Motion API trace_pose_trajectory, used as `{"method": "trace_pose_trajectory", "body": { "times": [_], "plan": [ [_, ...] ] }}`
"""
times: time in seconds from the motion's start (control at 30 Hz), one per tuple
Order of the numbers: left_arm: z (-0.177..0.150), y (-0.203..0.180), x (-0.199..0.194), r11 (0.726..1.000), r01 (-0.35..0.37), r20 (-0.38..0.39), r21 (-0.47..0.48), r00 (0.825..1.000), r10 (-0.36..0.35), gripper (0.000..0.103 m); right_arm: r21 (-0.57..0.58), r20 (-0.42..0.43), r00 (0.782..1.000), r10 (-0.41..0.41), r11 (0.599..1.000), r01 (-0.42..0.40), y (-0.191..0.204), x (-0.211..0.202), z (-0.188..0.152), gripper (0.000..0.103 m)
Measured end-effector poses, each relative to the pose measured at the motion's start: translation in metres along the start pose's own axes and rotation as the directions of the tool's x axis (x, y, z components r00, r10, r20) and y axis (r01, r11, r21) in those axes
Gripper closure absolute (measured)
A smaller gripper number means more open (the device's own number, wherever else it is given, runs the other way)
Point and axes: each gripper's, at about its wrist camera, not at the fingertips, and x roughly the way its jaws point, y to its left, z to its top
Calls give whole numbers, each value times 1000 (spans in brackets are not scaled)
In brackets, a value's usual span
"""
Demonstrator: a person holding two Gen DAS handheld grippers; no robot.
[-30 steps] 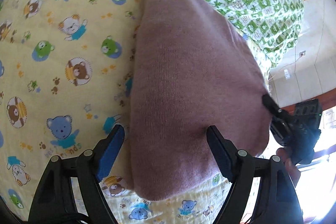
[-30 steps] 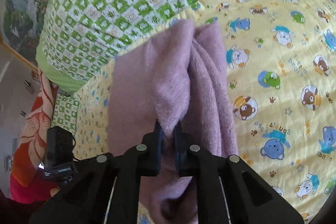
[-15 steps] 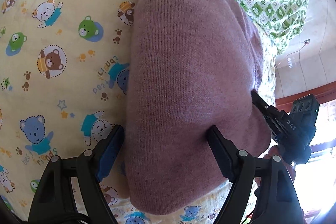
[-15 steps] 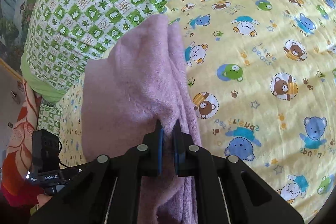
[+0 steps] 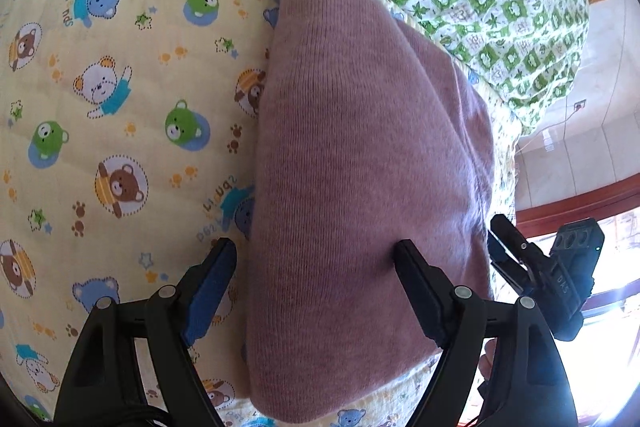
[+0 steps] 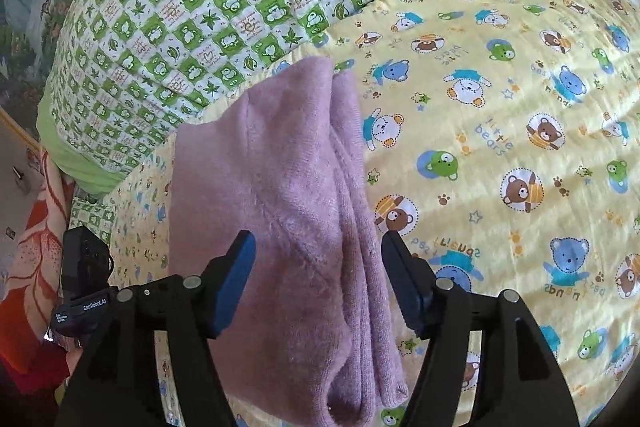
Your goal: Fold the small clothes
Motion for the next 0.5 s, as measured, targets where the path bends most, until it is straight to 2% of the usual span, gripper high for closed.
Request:
{"method": "trace_pose_trajectory", "body": {
  "times": [0.17,0.37,0.5],
  "plan": [
    [10,6,6,999,21,-12,-38,1000,-21,20,41,-41,998,43,998,-41,-8,20,11,37],
    [15,7,16,998,31,-15,-56,999,-32,19,40,-85,993,77,996,-74,-11,36,23,37],
    [15,12,23,997,33,-11,-75,999,-33,13,21,-98,993,62,998,-60,-12,45,27,37]
  ]
}}
